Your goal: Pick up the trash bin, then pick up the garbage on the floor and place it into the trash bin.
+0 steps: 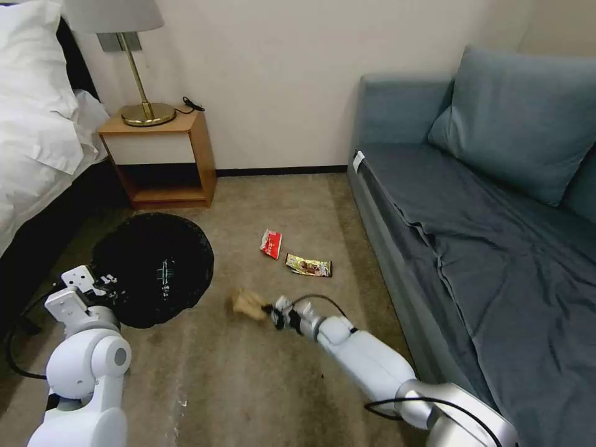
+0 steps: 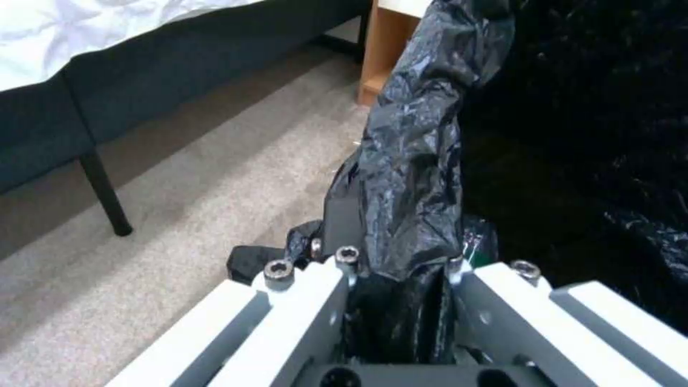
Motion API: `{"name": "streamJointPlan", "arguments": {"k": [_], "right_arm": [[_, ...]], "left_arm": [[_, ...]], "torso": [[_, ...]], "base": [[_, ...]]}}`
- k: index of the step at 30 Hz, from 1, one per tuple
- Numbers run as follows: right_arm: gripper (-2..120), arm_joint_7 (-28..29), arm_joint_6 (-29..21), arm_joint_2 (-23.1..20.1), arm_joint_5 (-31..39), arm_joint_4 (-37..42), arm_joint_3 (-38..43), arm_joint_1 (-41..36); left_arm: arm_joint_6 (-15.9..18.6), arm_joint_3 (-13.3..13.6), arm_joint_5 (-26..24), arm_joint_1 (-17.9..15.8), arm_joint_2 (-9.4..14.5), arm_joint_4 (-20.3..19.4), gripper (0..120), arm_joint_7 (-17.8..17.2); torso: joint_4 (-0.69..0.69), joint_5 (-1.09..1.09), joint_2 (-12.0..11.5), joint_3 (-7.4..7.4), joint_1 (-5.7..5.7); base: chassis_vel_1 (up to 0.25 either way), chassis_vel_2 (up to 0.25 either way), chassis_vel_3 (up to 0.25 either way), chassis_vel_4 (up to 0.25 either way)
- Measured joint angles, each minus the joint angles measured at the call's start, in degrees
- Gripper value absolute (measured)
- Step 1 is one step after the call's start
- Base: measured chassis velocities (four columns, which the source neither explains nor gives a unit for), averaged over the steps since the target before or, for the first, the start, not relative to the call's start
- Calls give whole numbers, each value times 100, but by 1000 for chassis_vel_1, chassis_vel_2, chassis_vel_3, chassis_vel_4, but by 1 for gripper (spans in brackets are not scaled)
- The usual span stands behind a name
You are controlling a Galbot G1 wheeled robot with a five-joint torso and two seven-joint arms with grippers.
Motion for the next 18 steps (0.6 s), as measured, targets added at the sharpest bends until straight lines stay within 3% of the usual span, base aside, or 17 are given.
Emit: {"name": "streamJointPlan", "arguments": {"k": [4, 8, 12, 18], "right_arm": [[0, 303, 48, 6, 486, 219, 456, 610], [0, 479, 72, -70, 654, 265, 380, 1137], [0, 537, 98, -110, 679, 440, 296, 1250], [0, 855, -55, -103, 1050, 1346, -63, 1313]], "left_arm": [[-32, -26, 3, 5, 8, 43, 2, 37], [-42, -22, 2, -47, 4, 102, 2, 43], [-42, -2, 3, -65, -5, 106, 2, 46], [-33, 21, 0, -130, 26, 108, 2, 33]], "torso": [[0, 0, 0, 0, 0], [0, -1, 0, -1, 0], [-2, -1, 0, 0, 0], [0, 0, 0, 0, 0]], "base": [[0, 0, 0, 0], [0, 0, 0, 0], [0, 0, 0, 0], [0, 0, 0, 0]]}}
